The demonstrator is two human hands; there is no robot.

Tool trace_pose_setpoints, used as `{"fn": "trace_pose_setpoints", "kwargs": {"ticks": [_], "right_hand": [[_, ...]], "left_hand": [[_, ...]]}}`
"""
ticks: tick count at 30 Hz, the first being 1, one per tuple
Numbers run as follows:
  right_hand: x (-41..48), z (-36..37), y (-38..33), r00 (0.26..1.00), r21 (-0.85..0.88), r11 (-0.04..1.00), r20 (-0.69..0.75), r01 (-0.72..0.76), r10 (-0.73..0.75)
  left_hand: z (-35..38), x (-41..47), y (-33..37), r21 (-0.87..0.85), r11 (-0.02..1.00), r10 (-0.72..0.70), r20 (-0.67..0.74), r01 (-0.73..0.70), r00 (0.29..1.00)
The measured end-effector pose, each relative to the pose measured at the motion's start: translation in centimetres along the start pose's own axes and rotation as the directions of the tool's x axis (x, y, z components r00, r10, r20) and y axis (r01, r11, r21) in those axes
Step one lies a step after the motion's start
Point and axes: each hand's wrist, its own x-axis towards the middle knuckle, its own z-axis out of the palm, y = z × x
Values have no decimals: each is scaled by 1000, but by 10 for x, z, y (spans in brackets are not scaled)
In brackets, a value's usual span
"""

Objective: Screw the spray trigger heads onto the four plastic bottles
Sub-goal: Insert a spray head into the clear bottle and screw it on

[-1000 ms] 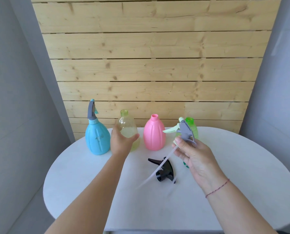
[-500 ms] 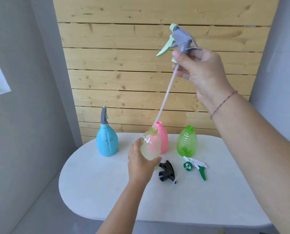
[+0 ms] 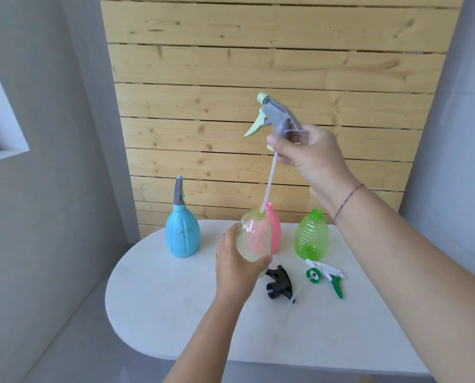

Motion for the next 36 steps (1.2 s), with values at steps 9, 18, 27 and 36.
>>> {"fn": "trace_pose_setpoints", "kwargs": {"ticks": [9, 18, 27, 36], "right_hand": [[-19, -6, 39, 961, -77, 993, 256, -90, 107], [-24, -13, 53, 920, -70, 984, 351, -161, 175], [-16, -31, 59, 770, 153, 923, 608, -352, 193], [-22, -37, 74, 747, 348, 828, 654, -440, 122]], "left_hand": [[-11, 4, 14, -204, 978, 3, 157, 30, 988], [-18, 10, 18, -254, 956, -45, 371, 147, 928], [-36, 8, 14, -470, 794, 142, 760, 386, 634], [-28, -3, 8, -538, 577, 204, 824, 615, 529]]}}
